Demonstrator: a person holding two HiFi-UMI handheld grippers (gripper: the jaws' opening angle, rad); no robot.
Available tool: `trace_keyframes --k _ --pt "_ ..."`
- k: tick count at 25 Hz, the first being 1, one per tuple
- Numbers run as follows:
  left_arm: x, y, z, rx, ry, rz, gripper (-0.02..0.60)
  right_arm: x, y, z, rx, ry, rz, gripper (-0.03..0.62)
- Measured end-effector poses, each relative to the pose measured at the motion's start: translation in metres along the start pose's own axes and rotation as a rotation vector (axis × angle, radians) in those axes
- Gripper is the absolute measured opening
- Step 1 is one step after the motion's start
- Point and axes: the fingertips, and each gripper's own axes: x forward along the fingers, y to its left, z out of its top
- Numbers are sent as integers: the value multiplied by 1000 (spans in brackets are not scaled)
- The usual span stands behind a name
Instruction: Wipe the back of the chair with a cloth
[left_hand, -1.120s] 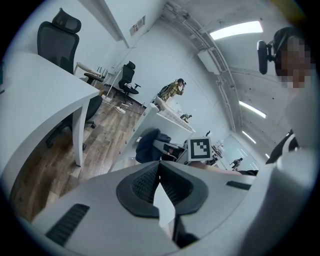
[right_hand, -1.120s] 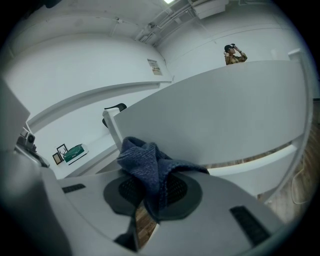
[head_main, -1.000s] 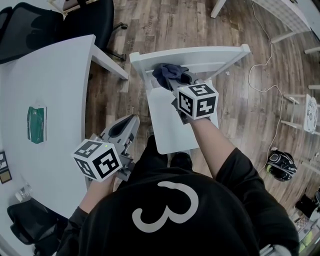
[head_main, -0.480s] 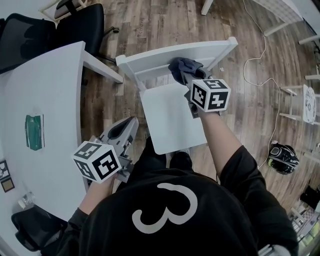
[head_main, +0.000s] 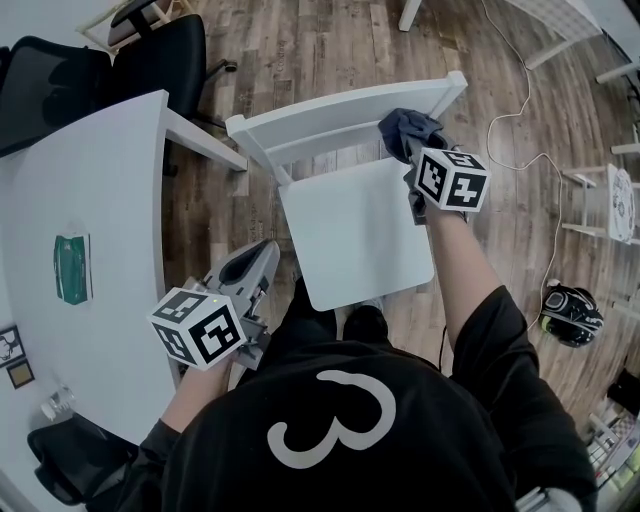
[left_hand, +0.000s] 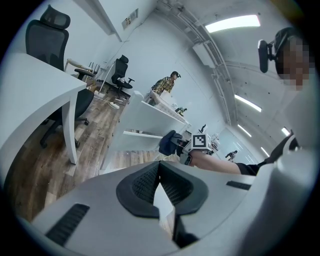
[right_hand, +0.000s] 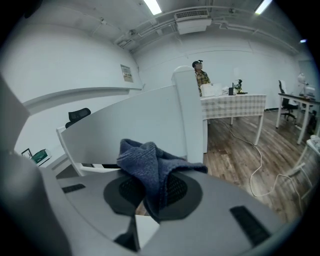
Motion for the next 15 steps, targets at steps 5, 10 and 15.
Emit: trace_keyframes --k 5,10,15 --pt "-2 -1 -3 -6 2 8 14 -5 -36 5 63 -21 -74 54" --pt "-3 -2 -4 -8 -3 17 14 -5 -41 3 52 -17 -85 54" --pt "-3 -1 -7 -21 -9 16 14 -13 -40 2 37 -18 -82 54"
